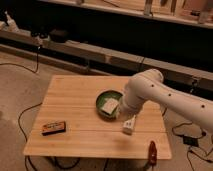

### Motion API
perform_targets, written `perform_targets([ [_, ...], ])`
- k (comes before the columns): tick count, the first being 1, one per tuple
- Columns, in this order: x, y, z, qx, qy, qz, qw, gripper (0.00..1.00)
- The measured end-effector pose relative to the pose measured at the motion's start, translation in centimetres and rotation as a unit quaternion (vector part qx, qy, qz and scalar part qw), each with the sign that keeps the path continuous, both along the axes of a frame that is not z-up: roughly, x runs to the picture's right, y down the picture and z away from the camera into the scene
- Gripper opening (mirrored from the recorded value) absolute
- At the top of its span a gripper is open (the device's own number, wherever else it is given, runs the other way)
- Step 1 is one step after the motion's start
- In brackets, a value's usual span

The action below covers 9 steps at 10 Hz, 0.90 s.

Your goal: Drag the pepper across the table

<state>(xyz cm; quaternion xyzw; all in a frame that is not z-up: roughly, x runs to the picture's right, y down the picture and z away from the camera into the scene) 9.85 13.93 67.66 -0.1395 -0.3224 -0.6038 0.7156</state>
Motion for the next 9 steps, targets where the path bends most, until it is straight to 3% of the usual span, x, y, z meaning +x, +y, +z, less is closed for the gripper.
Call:
perform_targets([
  [4,0.4,-0.1,-0.2,0.0,0.0,0.005,1.0,0.05],
  [6,3.5,1.7,-1.0,-0.033,0.024,0.023,0.9989,0.05],
  [7,6.8,3.3,-1.8,-0.059,0.053,0.044,0.9959,0.05],
  [9,12.2,6.6,-3.3,-0.105,0.105,0.073,0.9862,0.05],
])
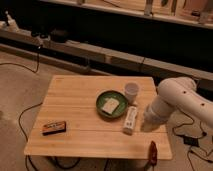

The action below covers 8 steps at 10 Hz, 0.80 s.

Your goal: Drag the pepper across the table

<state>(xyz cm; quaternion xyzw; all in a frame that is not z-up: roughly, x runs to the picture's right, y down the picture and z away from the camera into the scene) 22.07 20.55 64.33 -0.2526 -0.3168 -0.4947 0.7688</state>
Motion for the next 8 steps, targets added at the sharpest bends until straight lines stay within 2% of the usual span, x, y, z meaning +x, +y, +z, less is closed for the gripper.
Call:
perform_targets([
  [2,4.8,2.9,-0.6,-0.04,0.049,0.006,0.998,0.0],
  [4,7.2,3.6,0.3,-0.04,0.074,0.001,0.9965,0.05],
  [8,7.1,3.5,0.4,-0.039,0.073,0.001,0.9966,0.05],
])
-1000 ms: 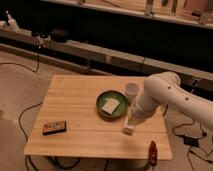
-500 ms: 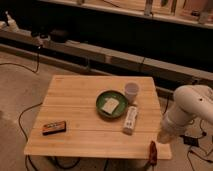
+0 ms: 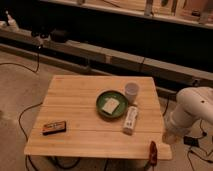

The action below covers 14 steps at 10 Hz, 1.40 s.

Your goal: Drag the pepper across the table

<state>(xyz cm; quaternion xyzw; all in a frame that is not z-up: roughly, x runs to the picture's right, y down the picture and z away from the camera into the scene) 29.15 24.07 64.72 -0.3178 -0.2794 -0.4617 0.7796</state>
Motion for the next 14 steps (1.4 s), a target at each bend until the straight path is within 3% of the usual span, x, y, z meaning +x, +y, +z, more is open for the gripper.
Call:
perform_targets([
  [3,-0.6,0.9,1.0,-0.005,-0.026,-0.016,0.9995,0.01],
  [5,-1.0,0.6,3.3,0.014,-0.039,-0.041,0.9983,0.04],
  [8,0.3,0.7,6.2,0.044,-0.028,-0.081,0.9953,0.34],
  [10,-0.6,1.5,7.1,0.06,-0.039,-0.084,0.9939,0.52],
  [14,-0.8,1.4,7.3,0.062,-0.04,-0.083,0.9938,0.55],
])
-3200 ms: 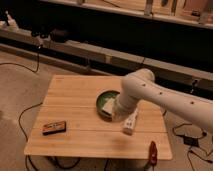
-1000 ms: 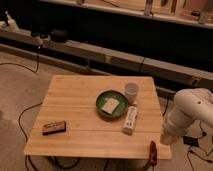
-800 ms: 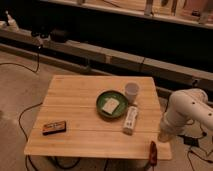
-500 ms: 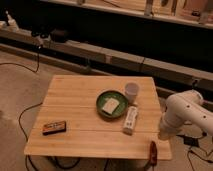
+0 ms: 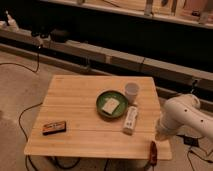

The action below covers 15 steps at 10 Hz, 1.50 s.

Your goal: Drag the pepper across the table

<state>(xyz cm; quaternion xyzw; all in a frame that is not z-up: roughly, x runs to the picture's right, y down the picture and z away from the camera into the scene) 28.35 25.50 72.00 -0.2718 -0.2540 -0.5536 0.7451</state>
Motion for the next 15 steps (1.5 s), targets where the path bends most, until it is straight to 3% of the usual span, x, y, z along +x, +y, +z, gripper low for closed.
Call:
perform_targets([
  [1,-0.1,0.1,0.0,-0.002,-0.001,0.002,1.0,0.55],
  [4,-0.8,1.9,-0.6,-0.066,0.009,-0.006,0.9978,0.55],
  [7,-1.0,3.2,-0.4,-0.105,0.03,-0.016,0.9939,0.55],
  [15,-2.0,6.9,1.9,-0.106,0.026,-0.021,0.9939,0.55],
])
